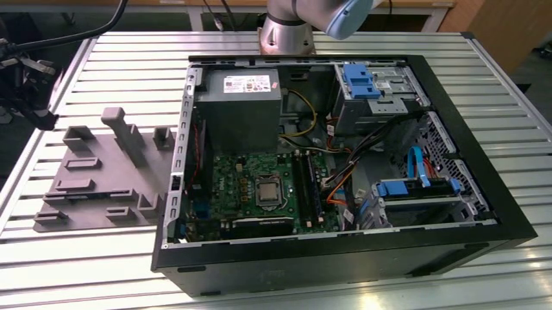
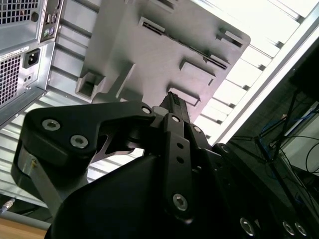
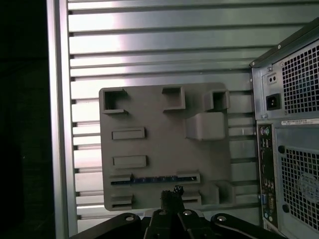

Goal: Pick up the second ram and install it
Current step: 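Reach for the second ram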

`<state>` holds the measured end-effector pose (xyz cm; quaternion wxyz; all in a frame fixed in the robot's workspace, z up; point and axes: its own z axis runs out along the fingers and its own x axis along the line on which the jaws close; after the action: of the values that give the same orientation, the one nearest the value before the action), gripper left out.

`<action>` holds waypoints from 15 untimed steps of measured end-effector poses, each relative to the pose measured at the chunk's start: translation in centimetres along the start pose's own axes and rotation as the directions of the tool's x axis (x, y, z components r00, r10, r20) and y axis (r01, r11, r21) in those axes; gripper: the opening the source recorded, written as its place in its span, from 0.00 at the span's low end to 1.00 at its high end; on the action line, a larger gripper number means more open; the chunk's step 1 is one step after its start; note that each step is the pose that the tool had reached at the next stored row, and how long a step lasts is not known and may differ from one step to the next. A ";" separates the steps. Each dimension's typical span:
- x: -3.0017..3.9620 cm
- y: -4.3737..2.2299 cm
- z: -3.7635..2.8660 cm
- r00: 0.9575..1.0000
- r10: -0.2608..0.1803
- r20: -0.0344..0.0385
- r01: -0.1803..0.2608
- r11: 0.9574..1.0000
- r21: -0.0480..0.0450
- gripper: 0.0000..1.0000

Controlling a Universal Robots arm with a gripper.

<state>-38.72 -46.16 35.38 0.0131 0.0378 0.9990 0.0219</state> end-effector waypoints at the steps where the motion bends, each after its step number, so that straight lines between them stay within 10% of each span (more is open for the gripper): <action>1: 0.02 -0.02 0.06 1.000 0.000 0.000 0.000 1.000 0.000 0.11; 15: 0.33 -0.26 1.04 1.000 0.000 0.000 0.000 1.000 0.000 0.11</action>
<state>-39.03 -46.35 34.33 0.0130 0.0379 0.9990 0.0218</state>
